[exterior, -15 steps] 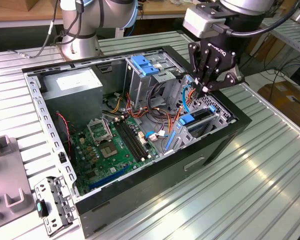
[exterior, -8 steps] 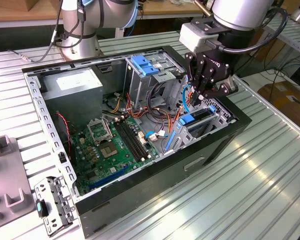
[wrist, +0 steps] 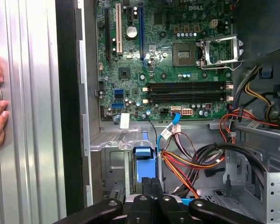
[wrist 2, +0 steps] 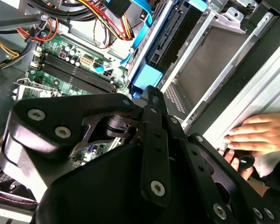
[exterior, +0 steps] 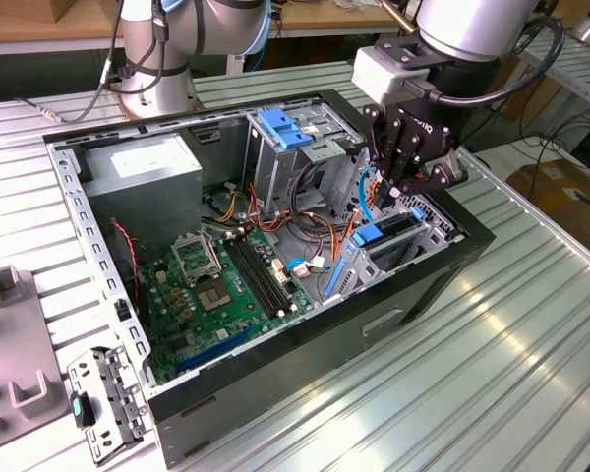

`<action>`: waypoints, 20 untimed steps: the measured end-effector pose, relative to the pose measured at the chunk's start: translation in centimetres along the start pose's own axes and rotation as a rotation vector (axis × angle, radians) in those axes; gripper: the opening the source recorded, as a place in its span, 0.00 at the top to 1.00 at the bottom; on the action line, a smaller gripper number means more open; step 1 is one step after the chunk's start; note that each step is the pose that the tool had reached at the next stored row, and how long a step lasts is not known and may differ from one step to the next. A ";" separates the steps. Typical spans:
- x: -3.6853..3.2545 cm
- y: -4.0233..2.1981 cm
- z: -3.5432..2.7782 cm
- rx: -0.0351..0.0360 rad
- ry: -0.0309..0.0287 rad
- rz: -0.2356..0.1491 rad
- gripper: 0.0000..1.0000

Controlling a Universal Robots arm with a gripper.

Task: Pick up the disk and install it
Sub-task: 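Insert the first disk wire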

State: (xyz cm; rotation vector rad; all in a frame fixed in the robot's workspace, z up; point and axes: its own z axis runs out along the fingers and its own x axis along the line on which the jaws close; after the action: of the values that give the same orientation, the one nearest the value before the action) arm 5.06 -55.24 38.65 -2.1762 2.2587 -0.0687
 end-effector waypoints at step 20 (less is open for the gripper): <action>-0.14 -3.47 0.13 0.0006 -0.0006 -0.021 0.89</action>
State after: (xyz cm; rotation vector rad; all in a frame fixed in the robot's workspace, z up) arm 8.53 -55.23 38.64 -2.1992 2.2357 -0.0687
